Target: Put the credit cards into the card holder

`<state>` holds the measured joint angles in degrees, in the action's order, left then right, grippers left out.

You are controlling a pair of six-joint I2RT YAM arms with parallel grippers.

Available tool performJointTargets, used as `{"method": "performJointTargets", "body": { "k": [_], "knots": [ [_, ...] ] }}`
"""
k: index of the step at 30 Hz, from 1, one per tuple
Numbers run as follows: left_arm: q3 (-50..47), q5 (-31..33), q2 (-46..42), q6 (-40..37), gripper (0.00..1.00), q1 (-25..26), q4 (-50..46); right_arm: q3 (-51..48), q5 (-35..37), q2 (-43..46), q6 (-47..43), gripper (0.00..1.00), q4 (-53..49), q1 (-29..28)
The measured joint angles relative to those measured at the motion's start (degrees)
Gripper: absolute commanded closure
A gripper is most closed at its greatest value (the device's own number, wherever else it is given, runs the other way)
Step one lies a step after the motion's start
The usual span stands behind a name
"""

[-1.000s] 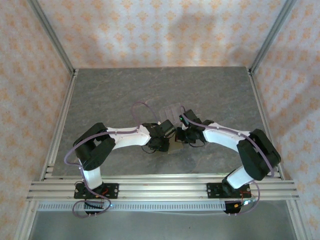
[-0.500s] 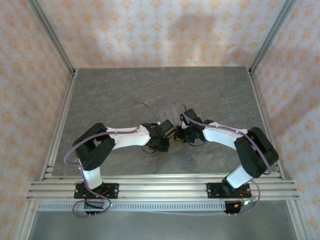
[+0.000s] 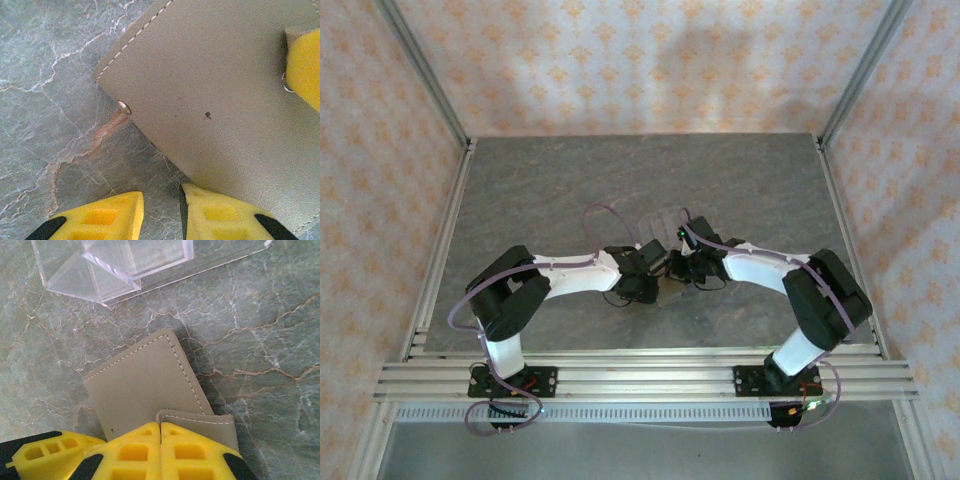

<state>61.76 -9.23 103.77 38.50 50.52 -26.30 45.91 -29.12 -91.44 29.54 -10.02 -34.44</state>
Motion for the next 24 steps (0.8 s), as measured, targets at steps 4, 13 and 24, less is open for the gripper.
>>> {"method": "performJointTargets", "body": {
  "k": [4,13,24],
  "knots": [
    [0.0,0.0,0.0,0.0,0.72,0.0,0.0,0.8,0.2,-0.7,0.0,1.0,-0.6,0.0],
    [-4.0,-5.6,-5.1,0.6,0.7,-5.2,2.7,0.3,0.4,0.6,0.0,1.0,-1.1,0.0],
    [0.9,-8.9,-5.9,0.6,0.7,-7.0,3.5,-2.8,-2.0,5.6,0.7,1.0,-2.9,0.2]
  ]
}}
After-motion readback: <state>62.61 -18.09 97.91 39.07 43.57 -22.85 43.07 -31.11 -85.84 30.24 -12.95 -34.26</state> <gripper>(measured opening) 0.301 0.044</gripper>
